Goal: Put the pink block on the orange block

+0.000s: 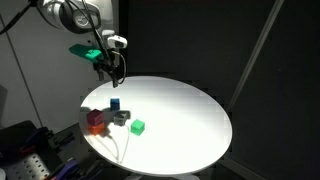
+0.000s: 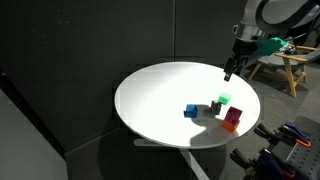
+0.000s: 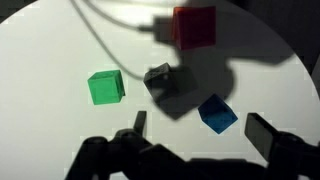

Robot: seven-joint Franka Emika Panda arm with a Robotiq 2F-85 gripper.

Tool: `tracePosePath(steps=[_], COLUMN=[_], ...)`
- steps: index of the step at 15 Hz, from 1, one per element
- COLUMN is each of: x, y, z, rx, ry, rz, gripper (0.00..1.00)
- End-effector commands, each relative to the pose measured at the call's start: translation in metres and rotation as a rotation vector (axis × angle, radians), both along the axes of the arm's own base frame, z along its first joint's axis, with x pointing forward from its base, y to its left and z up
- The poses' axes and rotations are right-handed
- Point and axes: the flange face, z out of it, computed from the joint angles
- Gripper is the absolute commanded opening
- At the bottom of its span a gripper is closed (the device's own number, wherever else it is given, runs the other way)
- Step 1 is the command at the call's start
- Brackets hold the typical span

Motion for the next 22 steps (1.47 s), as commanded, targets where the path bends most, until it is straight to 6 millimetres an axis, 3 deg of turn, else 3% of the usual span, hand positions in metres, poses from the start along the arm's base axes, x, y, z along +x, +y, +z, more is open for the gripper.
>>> tracePosePath(steps=[1,6,13,22], x=[-0.001,-0.015,-0.030,-0.026], y=[-0.005,-0.006,-0.004,-0.001], z=[0.026,0.043,0.053,0.045], rx=[0.006,0.000,-0.017,0.001], ry=[0.025,0.083,0.103,0.114], rz=[0.029,0.031,-0.047,-0.039], gripper=[1.00,1.00,1.00,1.00])
